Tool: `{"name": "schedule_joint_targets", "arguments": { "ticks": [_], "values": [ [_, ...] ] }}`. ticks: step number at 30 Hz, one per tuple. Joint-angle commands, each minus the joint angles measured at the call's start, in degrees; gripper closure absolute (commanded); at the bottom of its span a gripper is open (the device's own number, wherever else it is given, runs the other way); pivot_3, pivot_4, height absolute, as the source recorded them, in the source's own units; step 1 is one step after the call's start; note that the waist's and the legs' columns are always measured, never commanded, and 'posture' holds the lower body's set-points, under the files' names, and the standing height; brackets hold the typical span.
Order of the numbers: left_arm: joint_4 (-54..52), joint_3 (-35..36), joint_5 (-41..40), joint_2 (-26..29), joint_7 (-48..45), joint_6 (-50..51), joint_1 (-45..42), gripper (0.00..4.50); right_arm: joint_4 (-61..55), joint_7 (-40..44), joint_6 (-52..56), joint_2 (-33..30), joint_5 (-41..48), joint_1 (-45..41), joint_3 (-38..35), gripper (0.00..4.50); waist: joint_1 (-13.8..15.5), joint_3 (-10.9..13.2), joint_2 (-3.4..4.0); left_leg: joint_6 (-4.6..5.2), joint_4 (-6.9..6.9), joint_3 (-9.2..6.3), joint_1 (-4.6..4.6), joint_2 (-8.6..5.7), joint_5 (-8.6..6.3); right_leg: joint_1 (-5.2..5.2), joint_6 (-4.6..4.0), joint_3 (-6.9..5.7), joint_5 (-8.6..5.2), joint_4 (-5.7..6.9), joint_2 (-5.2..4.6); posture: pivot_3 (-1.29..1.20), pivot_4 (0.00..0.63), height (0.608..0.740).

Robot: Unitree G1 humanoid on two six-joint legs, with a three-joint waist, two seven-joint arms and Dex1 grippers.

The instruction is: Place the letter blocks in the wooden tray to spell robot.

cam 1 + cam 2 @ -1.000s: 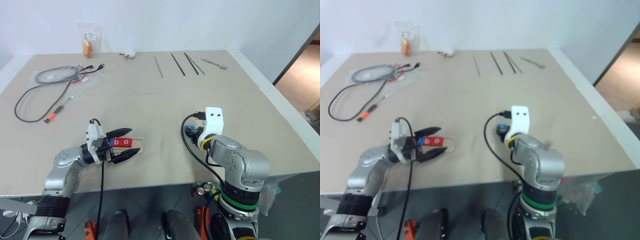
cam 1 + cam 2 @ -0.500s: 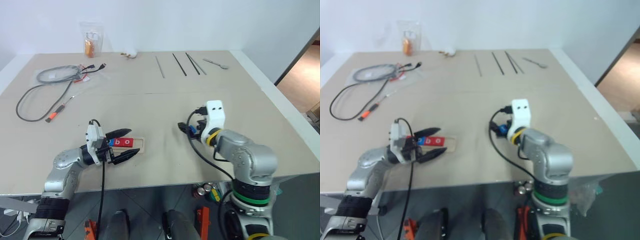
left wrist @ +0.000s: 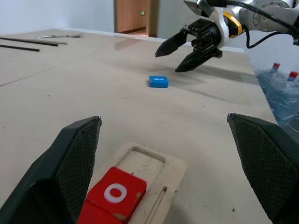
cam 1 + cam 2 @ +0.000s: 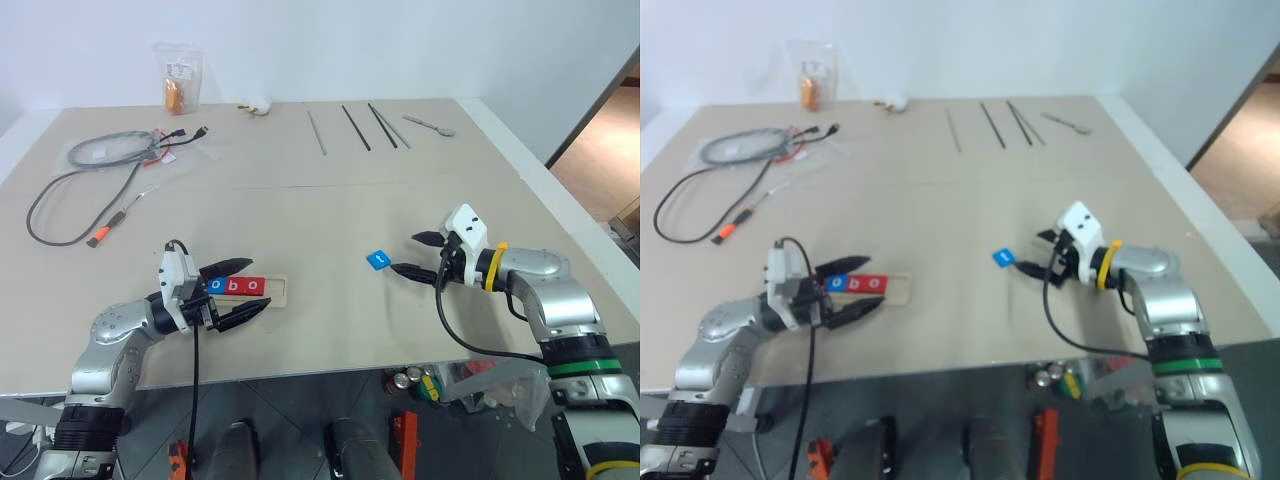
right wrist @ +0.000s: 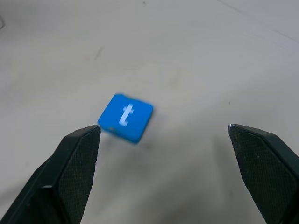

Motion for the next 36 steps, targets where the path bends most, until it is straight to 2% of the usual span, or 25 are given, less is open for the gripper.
{"name": "schedule_joint_targets", "arguments": {
  "ticks": [1, 9, 17, 27, 36],
  "values": [
    [-5.1, 2.67, -1.15, 1.28, 1.82, 0.35, 2.45, 0.0, 10.05, 4.72, -5.91, 1.77, -1.13, -6.06, 1.13, 0.01, 0.01, 0.01, 0.01, 0.0, 0.01, 0.03, 0.01, 0.01, 0.0, 0.0, 0.01, 0.01, 0.02, -0.02, 0.0, 0.0, 0.15, 0.74],
    [-9.8, 5.27, -2.27, 3.25, 4.09, 1.73, 6.36, 0.0, 26.74, 10.77, -15.19, 2.49, -5.61, -13.31, 3.78, 0.01, 0.26, 0.01, 0.02, 0.0, 0.0, 0.09, 0.0, 0.0, 0.0, 0.0, 0.04, 0.04, 0.05, -0.02, -0.02, 0.0, 0.15, 0.74],
    [-12.01, 6.68, -3.08, 4.51, 4.94, 2.58, 8.89, 0.0, 30.82, 19.03, -15.23, 0.44, -4.52, -16.21, 1.89, 0.01, 0.18, 0.01, 0.02, 0.0, 0.01, 0.24, 0.04, 0.0, 0.0, -0.02, 0.06, 0.14, 0.07, -0.02, -0.07, 0.0, 0.15, 0.74],
    [-11.7, 6.1, -2.8, 4.65, 4.76, 2.84, 8.13, 0.0, 33.35, 12.81, -22.16, 3.25, -10.52, -14.81, 4.37, 0.01, 0.11, 0.01, 0.02, 0.0, 0.04, 0.28, 0.12, 0.0, 0.0, 0.03, 0.05, 0.17, 0.12, -0.02, -0.06, 0.0, 0.15, 0.74],
    [-10.87, 5.16, -2.46, 4.22, 4.43, 2.55, 7.18, 0.0, 34.85, 8.72, -23.39, 5.12, -10.68, -16.47, 3.12, 0.01, -0.04, 0.01, 0.01, 0.0, 0.06, 0.34, 0.57, 0.0, 0.01, 0.26, -0.14, 0.25, 0.34, -0.02, -0.05, 0.0, 0.15, 0.74]
  ]
}}
